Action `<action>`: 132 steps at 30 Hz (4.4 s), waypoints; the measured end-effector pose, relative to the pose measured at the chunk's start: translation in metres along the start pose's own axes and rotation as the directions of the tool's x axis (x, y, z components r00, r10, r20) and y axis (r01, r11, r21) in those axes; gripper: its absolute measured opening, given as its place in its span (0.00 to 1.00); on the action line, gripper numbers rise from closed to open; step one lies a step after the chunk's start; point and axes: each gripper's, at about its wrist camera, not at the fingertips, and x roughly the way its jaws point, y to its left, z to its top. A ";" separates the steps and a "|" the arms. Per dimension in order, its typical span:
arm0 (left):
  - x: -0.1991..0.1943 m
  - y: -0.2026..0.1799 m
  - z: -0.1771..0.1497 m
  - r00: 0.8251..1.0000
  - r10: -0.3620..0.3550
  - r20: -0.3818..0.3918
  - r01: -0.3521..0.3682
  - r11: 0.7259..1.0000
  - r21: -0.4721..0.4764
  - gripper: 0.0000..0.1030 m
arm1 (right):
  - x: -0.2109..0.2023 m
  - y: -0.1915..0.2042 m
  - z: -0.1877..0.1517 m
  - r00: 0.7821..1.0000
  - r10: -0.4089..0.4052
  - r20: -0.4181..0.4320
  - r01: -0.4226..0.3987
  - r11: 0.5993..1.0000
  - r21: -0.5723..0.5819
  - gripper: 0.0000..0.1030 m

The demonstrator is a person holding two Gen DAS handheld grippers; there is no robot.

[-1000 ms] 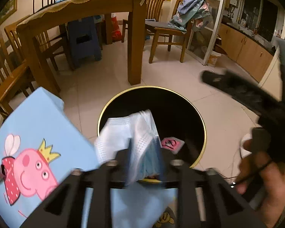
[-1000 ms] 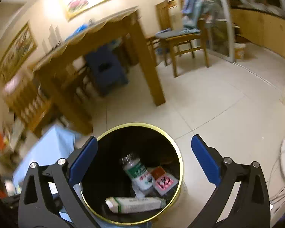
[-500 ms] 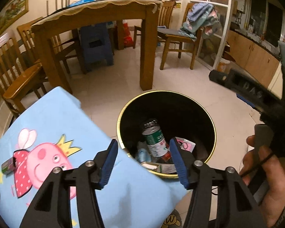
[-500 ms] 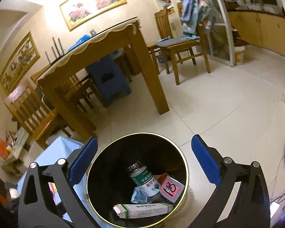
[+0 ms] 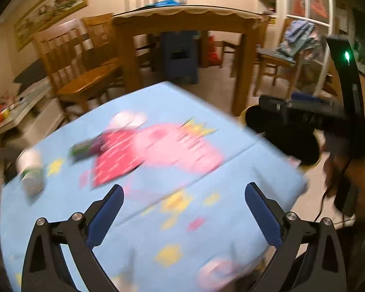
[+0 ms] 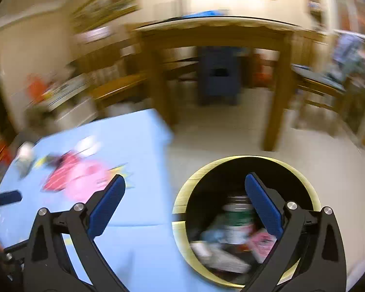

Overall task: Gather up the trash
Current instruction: 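Grasp the green gum pack with the right tool while the left tool grasps the white paper cup, then drop the gum pack into the bin with the right tool while the left tool carries the cup over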

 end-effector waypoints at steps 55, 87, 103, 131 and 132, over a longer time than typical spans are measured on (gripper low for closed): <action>0.053 0.262 0.005 0.974 0.135 -0.182 -0.215 0.806 -0.551 0.55 | 0.072 0.152 -0.030 0.719 0.577 -0.388 -0.610 0.791 0.046 0.31; -0.021 0.002 0.035 0.969 0.245 0.012 -0.243 0.966 -0.082 0.56 | -0.007 -0.014 -0.023 0.945 0.314 -0.095 -0.280 0.924 0.262 0.30; 0.017 -0.083 0.061 0.986 0.167 0.015 -0.168 0.984 0.066 0.56 | -0.035 -0.100 -0.025 0.999 -0.037 -0.018 0.040 0.950 0.310 0.30; 0.056 -0.136 0.071 0.994 0.101 -0.039 -0.096 0.987 0.132 0.57 | -0.032 -0.130 -0.031 0.962 -0.263 -0.081 0.275 0.909 0.313 0.30; 0.056 -0.139 0.072 0.994 0.099 -0.037 -0.094 0.986 0.135 0.57 | -0.030 -0.129 -0.031 0.961 -0.261 -0.086 0.275 0.911 0.308 0.30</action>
